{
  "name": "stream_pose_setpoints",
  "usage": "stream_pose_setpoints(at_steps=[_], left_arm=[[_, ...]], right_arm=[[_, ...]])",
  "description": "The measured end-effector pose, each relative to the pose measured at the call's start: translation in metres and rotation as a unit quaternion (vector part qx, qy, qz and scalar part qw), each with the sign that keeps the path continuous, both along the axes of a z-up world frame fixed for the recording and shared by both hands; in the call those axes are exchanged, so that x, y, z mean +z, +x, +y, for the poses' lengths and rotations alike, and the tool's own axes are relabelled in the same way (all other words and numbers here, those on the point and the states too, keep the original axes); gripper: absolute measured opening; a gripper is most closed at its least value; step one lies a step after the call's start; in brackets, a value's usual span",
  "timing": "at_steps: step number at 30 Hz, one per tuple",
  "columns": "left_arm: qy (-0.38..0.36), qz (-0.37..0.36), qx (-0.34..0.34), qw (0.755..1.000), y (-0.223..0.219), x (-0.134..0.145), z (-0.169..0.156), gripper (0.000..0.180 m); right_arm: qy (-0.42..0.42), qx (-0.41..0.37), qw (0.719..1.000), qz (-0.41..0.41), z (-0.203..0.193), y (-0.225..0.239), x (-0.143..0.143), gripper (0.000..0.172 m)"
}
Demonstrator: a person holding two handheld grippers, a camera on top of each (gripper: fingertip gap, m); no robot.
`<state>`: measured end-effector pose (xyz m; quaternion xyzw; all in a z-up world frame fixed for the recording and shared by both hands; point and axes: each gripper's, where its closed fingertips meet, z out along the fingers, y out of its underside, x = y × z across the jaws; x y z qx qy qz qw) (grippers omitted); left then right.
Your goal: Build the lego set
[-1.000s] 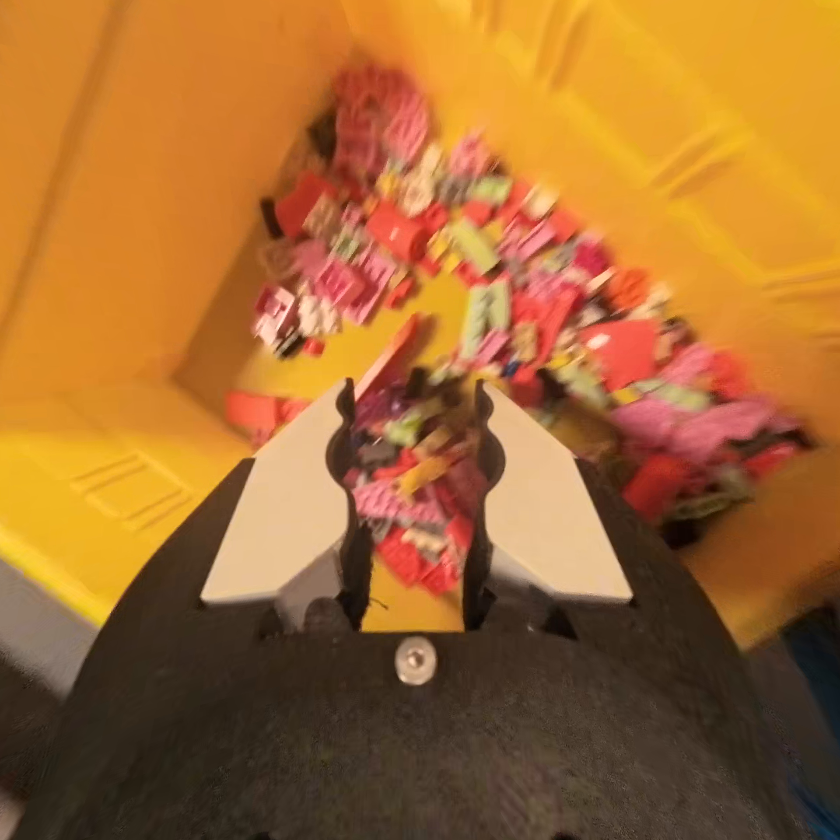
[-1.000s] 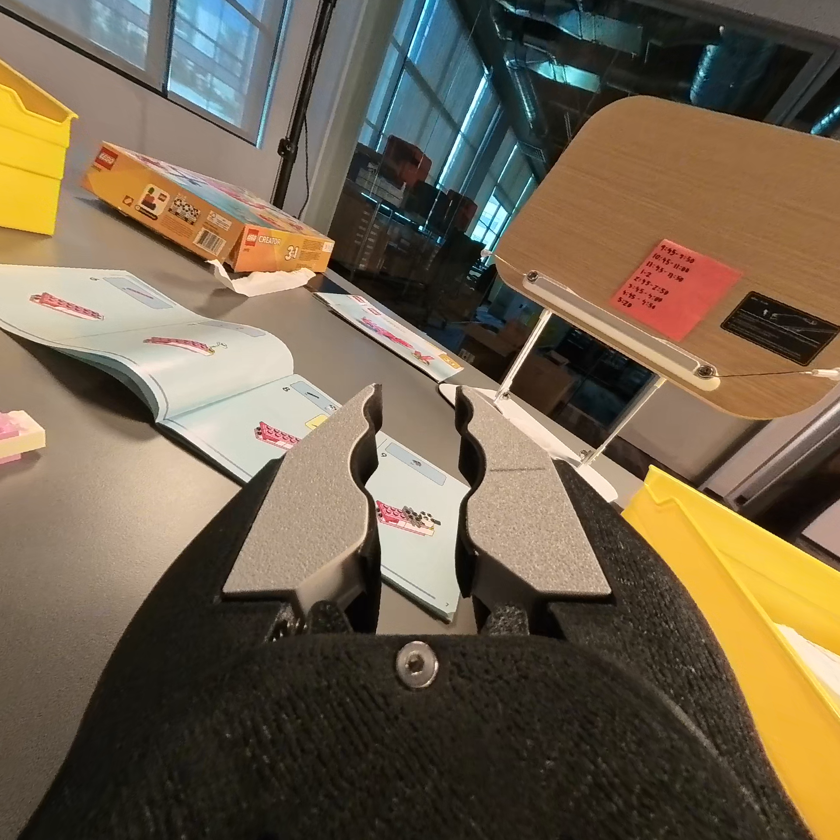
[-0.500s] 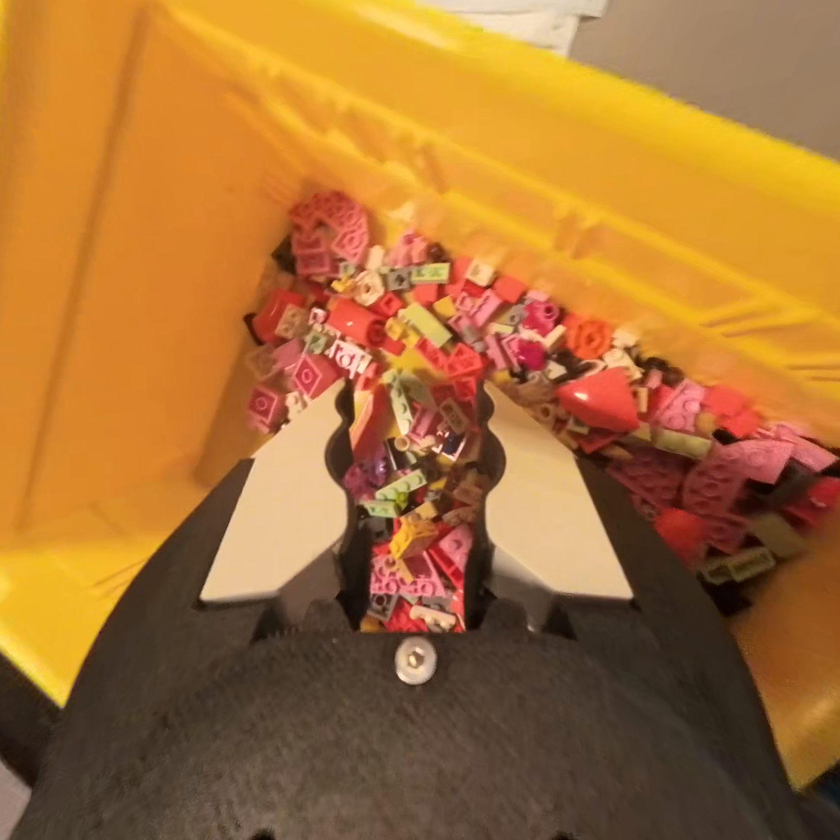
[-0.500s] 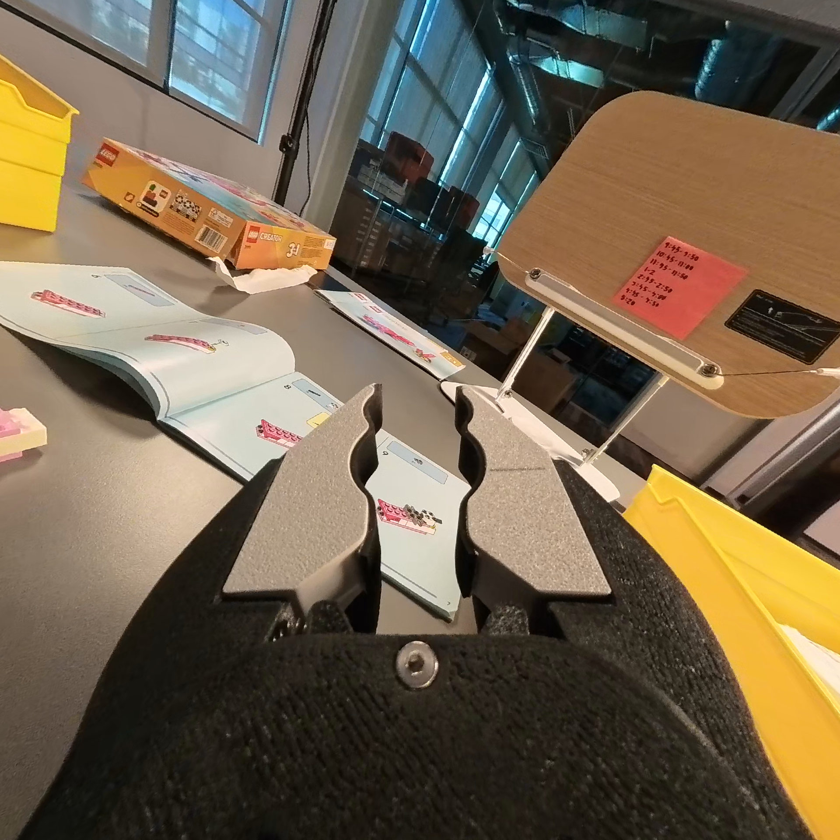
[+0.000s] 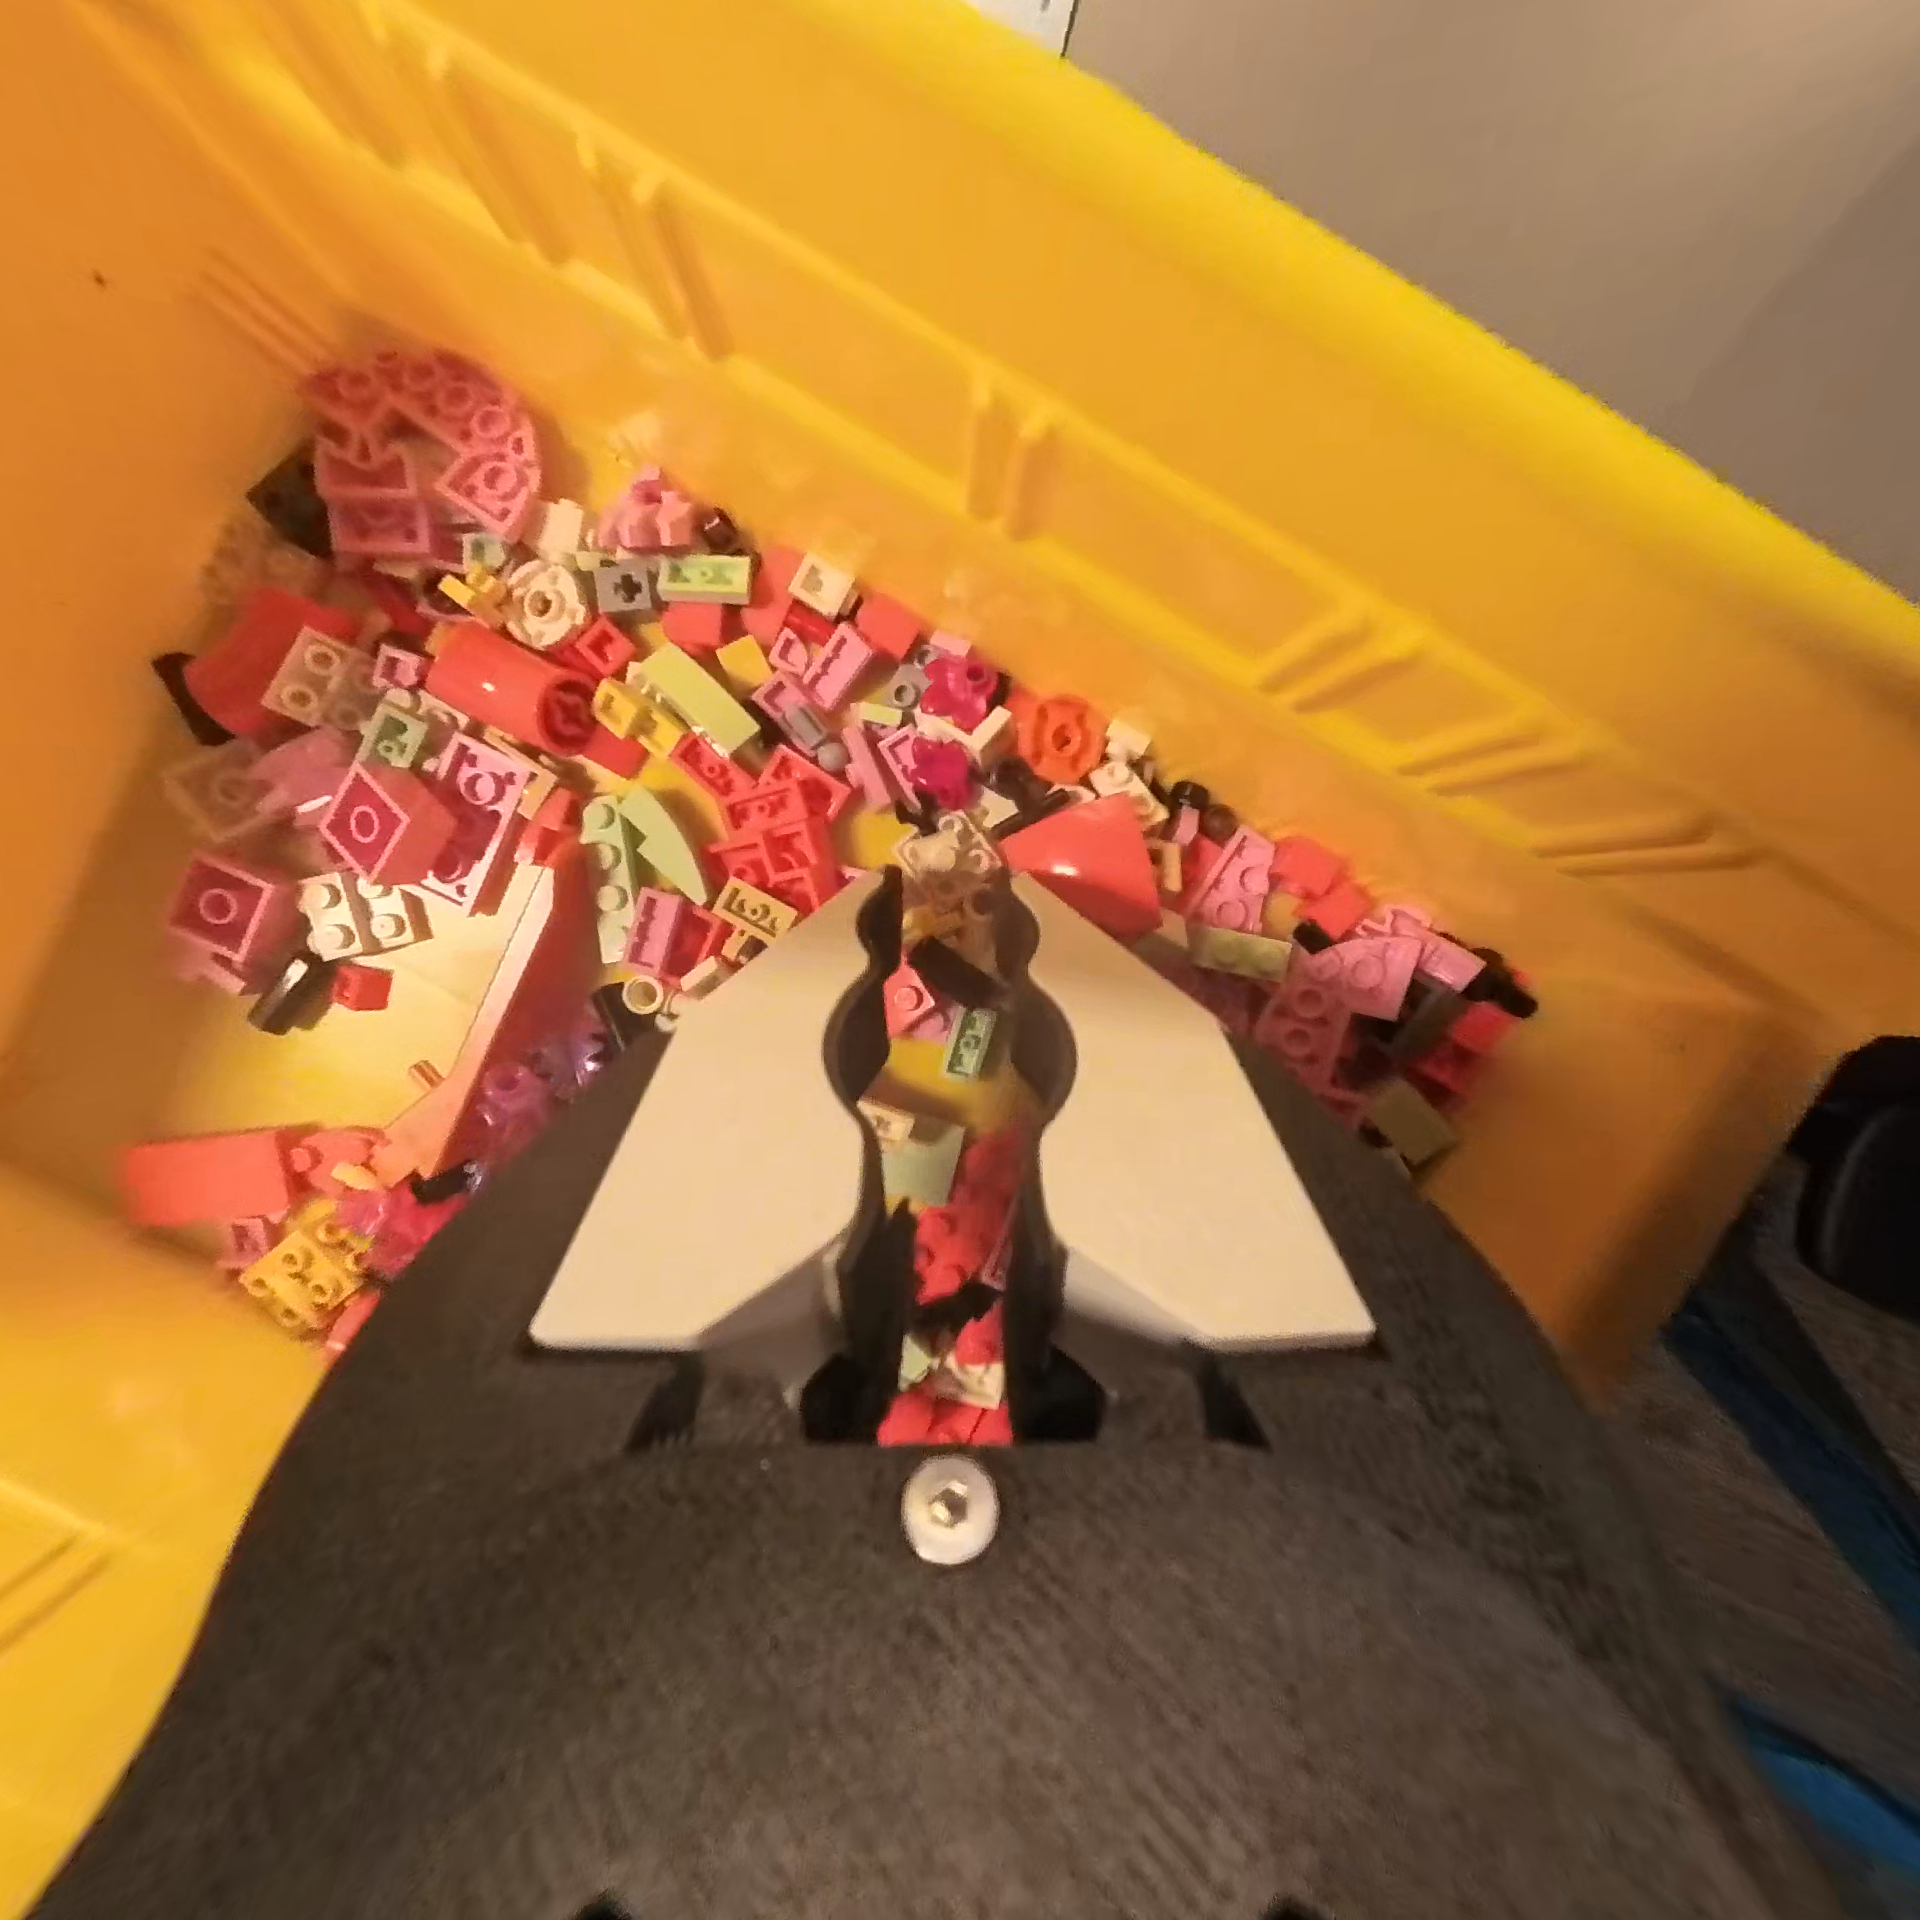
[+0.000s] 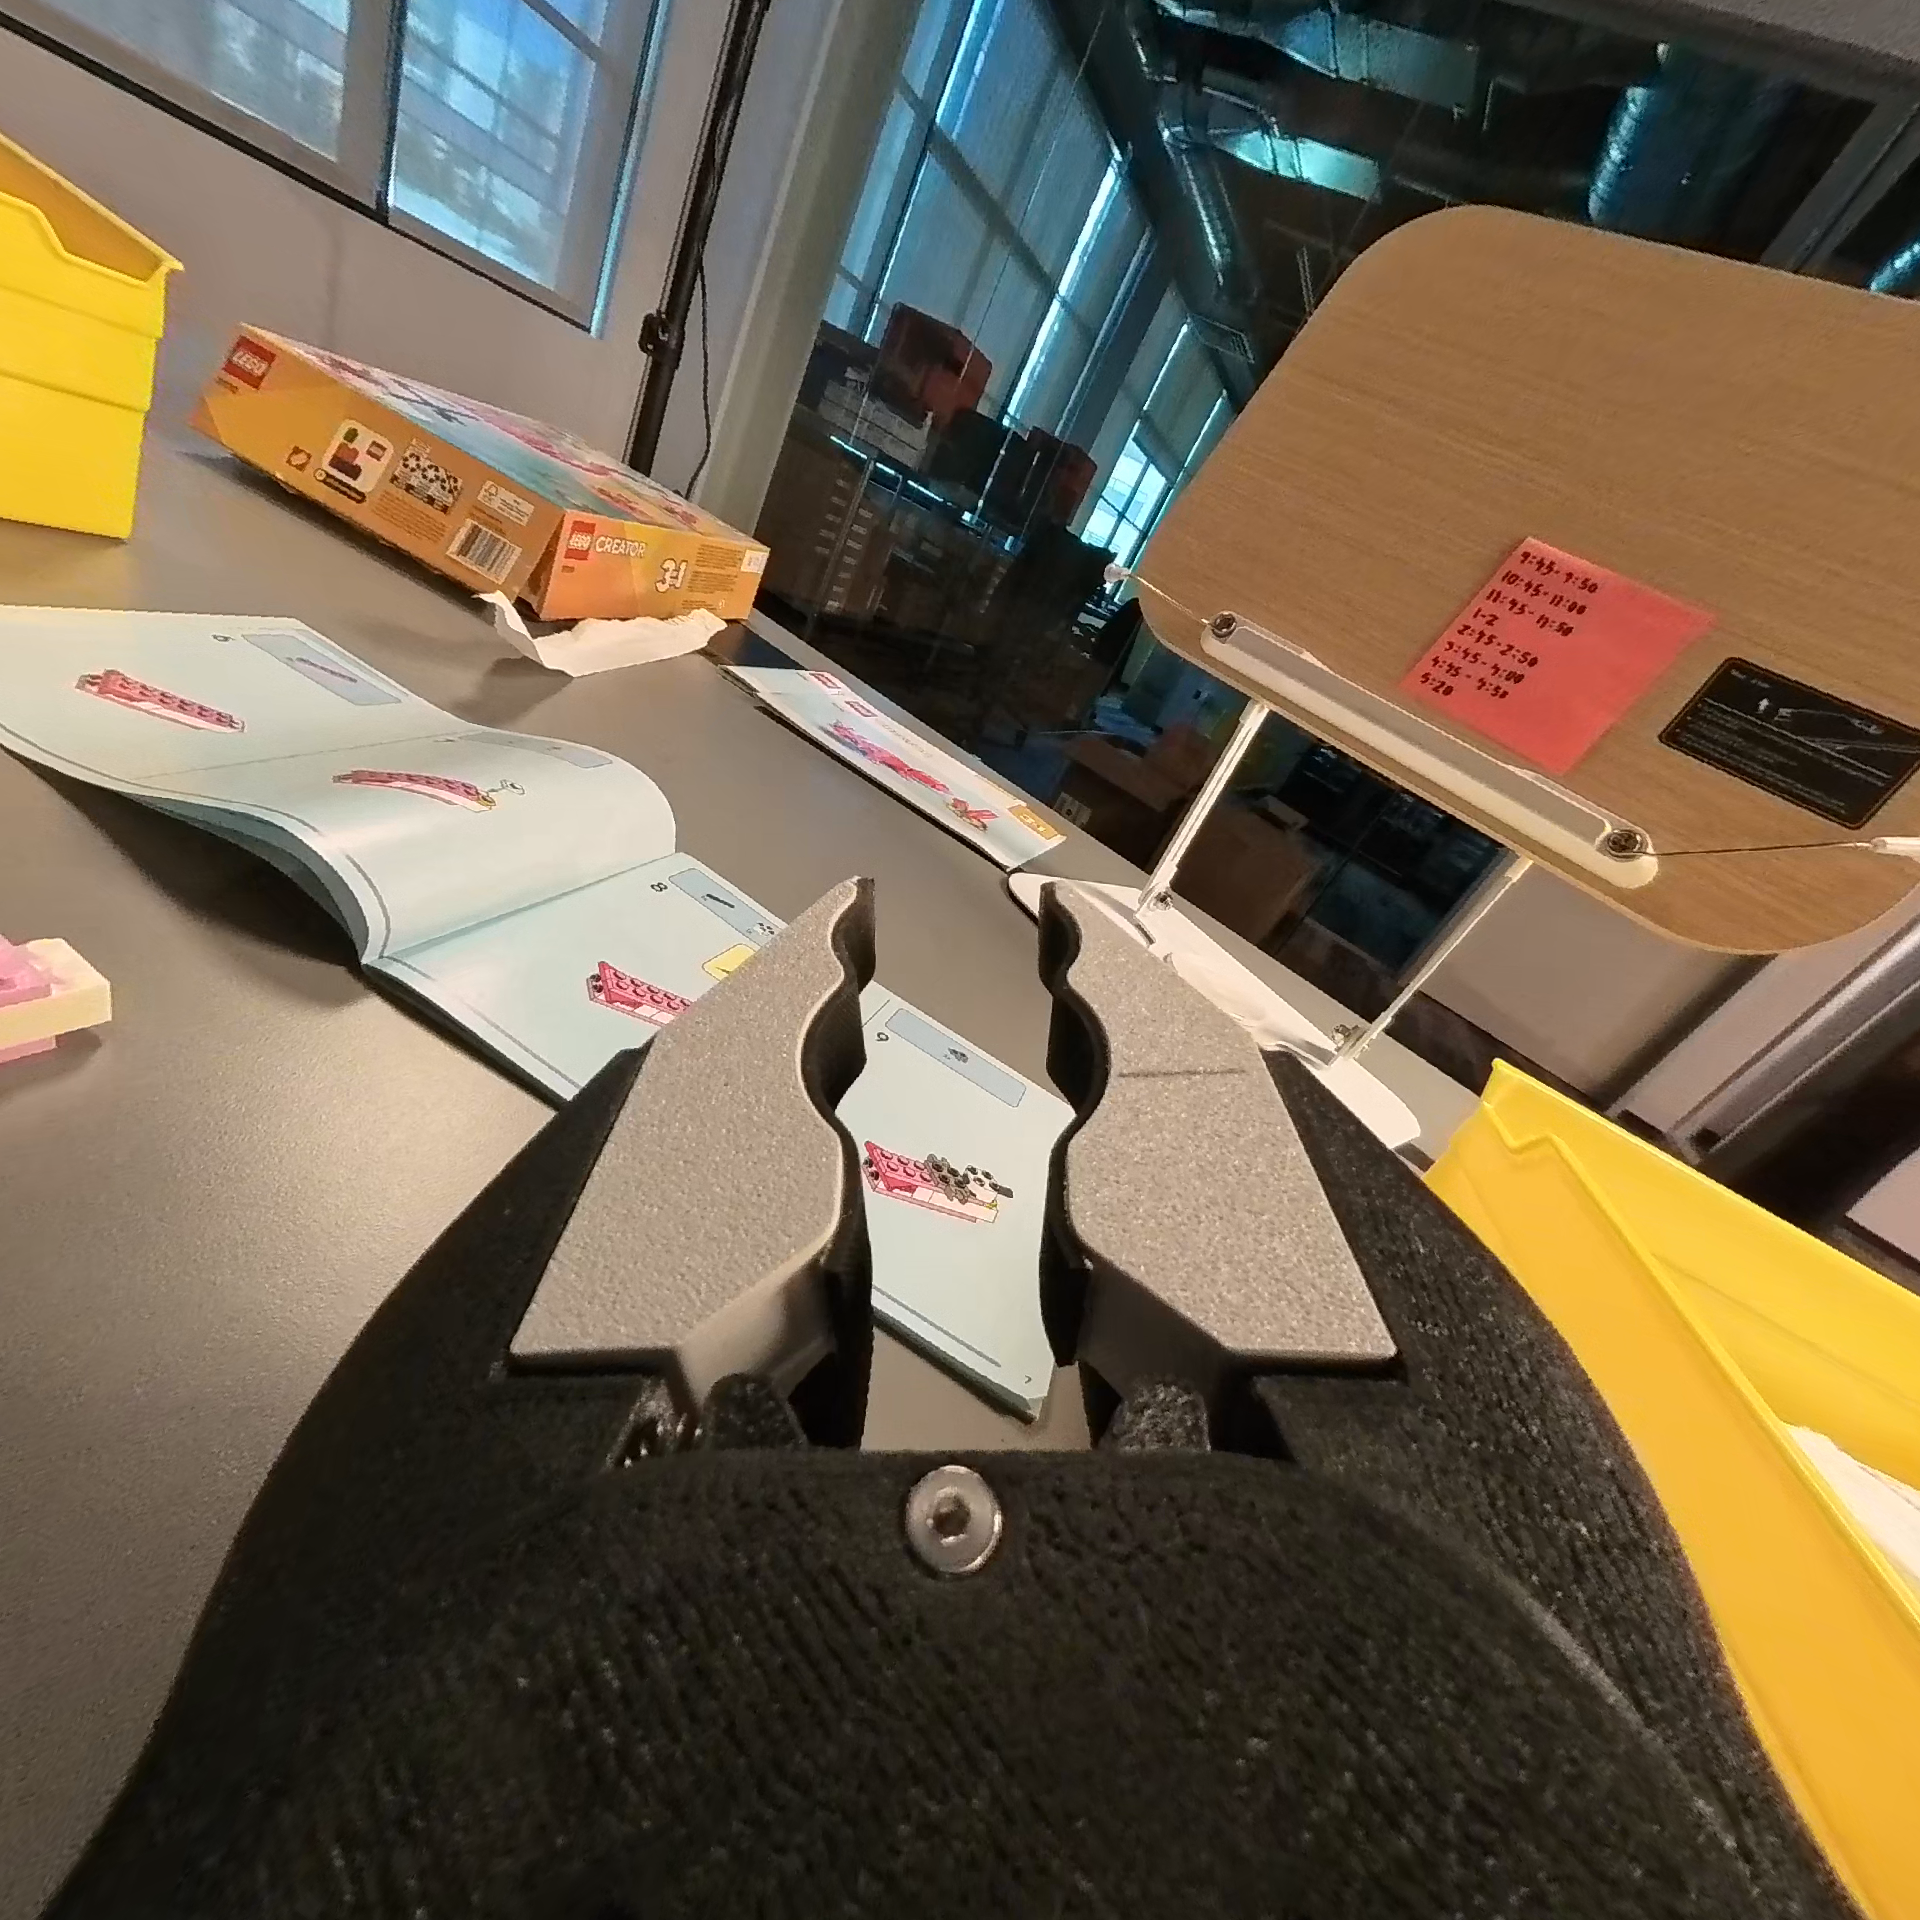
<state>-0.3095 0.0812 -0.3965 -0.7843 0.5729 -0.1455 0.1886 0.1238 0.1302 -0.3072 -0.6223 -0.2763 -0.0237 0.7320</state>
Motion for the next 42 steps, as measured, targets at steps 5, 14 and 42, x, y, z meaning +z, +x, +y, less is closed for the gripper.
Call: stream_pose_setpoints(at_steps=[5, 14, 42], left_arm=[[-0.003, -0.007, 0.004, 1.0, 0.002, -0.001, 0.002, 0.016], [0.0, -0.003, 0.002, 1.0, 0.004, -0.004, 0.002, 0.011], [0.061, -0.08, -0.129, 0.987, 0.245, 0.057, -0.062, 0.007]], right_arm=[[0.0, 0.0, 1.0, 0.002, 0.0, 0.0, 0.0, 0.029], [0.001, 0.002, 1.0, 0.004, 0.0, 0.001, 0.0, 0.028], [-0.004, 0.194, 0.98, 0.053, -0.023, -0.05, 0.011, 0.025]])
